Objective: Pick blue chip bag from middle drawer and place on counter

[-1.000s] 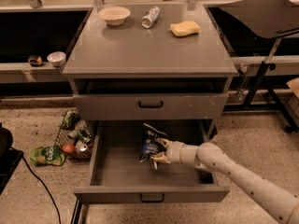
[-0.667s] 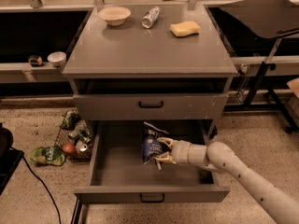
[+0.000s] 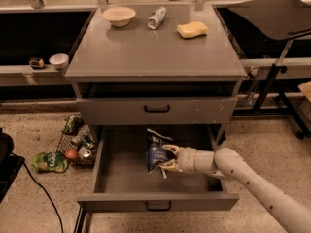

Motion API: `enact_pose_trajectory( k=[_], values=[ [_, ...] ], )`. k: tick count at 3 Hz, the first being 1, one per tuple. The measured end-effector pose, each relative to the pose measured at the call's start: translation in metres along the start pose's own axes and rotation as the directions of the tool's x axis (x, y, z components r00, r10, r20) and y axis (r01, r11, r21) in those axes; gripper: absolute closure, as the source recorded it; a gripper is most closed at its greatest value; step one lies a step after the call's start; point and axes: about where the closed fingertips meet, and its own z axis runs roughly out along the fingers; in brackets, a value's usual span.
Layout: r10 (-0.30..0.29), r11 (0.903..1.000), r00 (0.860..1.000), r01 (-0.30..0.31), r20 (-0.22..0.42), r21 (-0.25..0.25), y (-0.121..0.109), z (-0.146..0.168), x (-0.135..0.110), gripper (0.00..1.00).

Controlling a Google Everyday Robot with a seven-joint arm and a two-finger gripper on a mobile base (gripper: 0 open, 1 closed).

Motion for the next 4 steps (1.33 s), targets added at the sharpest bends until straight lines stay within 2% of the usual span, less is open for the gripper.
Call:
enact_pose_trajectory(
  k=[1, 2, 3, 4],
  values=[
    [-0.062, 0.9974, 0.997, 0.063, 0.046, -0.036, 0.003, -0.007, -0.023, 1.0],
    [-0.217, 0.9675, 0.968, 0.231, 0.127, -0.103, 0.016, -0.027, -0.085, 1.0],
    [-0.373, 0.9114, 0.915, 0.393, 0.156, -0.123, 0.022, -0.053, -0.143, 1.0],
    [-0.51, 0.8455, 0.853, 0.521, 0.111, -0.117, 0.014, -0.077, -0.195, 1.0]
  ],
)
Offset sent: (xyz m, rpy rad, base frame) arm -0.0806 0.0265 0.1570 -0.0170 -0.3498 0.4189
